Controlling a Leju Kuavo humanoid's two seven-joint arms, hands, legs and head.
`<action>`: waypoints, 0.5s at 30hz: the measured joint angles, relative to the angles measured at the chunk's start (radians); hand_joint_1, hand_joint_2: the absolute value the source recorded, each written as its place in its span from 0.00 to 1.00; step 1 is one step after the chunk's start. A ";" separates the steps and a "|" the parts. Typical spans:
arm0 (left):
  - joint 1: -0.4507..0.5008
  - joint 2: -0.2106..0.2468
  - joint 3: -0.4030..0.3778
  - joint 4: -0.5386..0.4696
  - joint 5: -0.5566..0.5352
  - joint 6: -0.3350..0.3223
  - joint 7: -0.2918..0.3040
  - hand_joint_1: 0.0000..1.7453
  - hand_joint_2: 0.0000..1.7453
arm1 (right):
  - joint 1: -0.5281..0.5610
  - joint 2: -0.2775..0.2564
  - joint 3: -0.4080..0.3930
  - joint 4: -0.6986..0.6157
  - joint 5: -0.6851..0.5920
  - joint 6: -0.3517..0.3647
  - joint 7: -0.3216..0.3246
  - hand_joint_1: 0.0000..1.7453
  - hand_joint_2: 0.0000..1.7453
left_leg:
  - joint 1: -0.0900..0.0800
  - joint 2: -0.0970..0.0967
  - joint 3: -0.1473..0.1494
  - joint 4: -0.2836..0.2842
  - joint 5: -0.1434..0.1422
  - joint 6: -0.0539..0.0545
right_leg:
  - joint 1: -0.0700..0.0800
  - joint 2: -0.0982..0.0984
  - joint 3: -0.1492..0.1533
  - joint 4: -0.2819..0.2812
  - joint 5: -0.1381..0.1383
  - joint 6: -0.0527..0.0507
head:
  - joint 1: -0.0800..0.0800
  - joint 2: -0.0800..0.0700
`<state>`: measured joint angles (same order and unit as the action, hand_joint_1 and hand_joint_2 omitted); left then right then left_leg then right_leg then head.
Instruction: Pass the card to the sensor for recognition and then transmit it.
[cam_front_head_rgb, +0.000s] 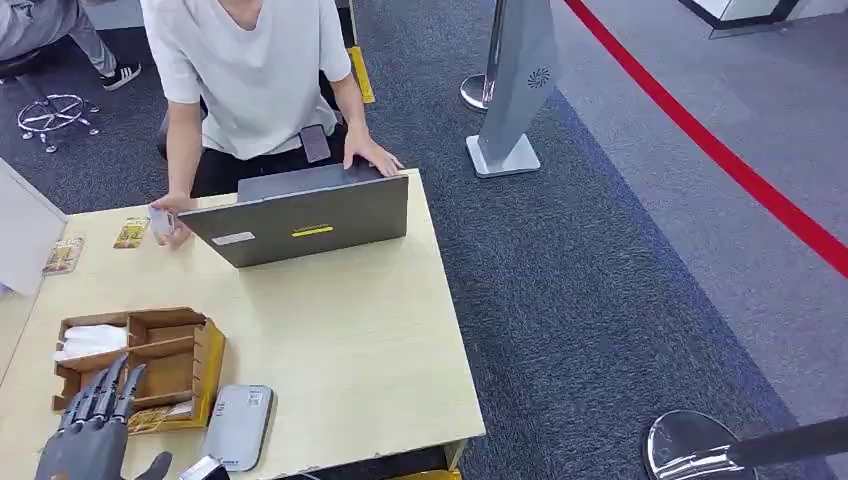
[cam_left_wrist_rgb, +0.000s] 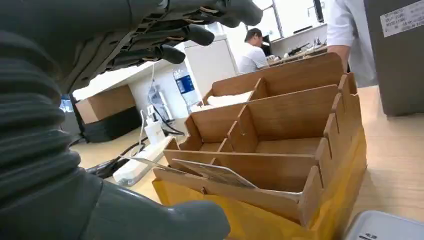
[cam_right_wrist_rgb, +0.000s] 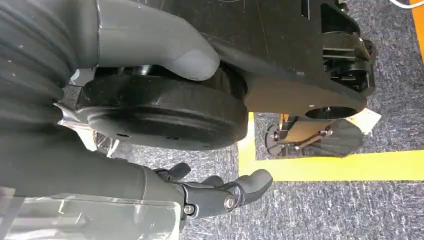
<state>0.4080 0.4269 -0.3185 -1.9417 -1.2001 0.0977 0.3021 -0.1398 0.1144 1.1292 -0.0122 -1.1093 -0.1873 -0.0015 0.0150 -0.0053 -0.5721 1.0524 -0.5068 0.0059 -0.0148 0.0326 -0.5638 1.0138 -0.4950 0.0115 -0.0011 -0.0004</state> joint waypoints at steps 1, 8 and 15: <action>-0.002 -0.002 0.004 0.005 -0.002 0.000 0.000 0.00 1.00 | 0.000 0.000 0.000 0.000 -0.001 0.000 0.000 0.00 1.00 | 0.000 0.000 0.000 0.000 0.000 0.000 | 0.000 0.000 0.000 0.000 0.000 0.000 | 0.000 0.000; -0.006 -0.020 0.039 0.048 -0.018 0.003 0.002 0.00 1.00 | 0.001 0.000 0.002 0.000 -0.016 -0.001 0.001 0.00 1.00 | 0.000 0.000 0.000 0.000 0.000 0.000 | 0.000 0.000 0.000 0.000 0.000 0.000 | 0.000 0.000; 0.000 -0.038 0.080 0.082 -0.030 0.003 0.002 0.00 1.00 | 0.001 0.000 0.008 0.000 -0.026 0.001 0.002 0.00 1.00 | 0.000 0.000 0.000 0.000 0.000 0.000 | 0.000 0.000 0.000 0.000 0.000 0.000 | 0.000 0.000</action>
<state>0.4081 0.3887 -0.2388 -1.8601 -1.2299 0.1003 0.3037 -0.1392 0.1144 1.1372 -0.0122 -1.1349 -0.1865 0.0000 0.0152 -0.0053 -0.5721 1.0523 -0.5068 0.0058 -0.0147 0.0326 -0.5635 1.0138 -0.4950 0.0115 -0.0008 -0.0004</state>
